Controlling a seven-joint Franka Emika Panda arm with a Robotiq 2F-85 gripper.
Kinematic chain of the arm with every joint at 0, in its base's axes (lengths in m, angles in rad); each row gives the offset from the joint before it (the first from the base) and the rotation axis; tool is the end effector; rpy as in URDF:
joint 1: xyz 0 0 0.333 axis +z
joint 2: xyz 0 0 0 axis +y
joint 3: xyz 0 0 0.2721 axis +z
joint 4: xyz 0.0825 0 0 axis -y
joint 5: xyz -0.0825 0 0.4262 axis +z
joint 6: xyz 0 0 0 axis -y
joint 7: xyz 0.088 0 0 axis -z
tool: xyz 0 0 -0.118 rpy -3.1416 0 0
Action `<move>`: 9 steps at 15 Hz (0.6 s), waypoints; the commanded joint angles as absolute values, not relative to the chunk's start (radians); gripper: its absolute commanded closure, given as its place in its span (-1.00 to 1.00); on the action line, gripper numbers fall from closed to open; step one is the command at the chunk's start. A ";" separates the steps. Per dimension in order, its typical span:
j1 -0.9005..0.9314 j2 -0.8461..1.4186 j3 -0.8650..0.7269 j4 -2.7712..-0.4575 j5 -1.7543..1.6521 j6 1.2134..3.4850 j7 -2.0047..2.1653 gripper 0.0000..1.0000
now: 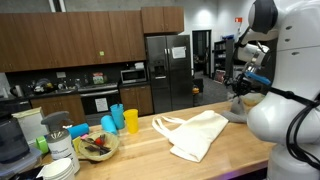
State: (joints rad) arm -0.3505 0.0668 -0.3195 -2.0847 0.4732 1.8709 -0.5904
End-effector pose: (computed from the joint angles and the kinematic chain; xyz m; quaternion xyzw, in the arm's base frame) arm 0.4628 -0.3165 0.3054 -0.9603 0.1390 -0.0113 0.2418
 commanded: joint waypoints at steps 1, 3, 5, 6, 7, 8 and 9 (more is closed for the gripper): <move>-0.287 -0.044 -0.263 -2.189 0.385 1.937 -0.566 0.98; -0.249 -0.089 -0.232 -2.235 0.344 1.957 -0.554 0.98; -0.212 -0.134 -0.202 -2.277 0.311 1.970 -0.541 0.98; -0.196 -0.156 -0.188 -2.298 0.293 1.973 -0.532 0.98; -0.179 -0.175 -0.175 -2.312 0.279 1.974 -0.520 0.98; -0.164 -0.193 -0.163 -2.327 0.262 1.977 -0.508 0.98; -0.149 -0.210 -0.152 -2.339 0.250 1.975 -0.495 0.98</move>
State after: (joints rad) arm -0.1864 -0.1201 -0.1752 -2.2717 0.3003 1.9570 -0.5386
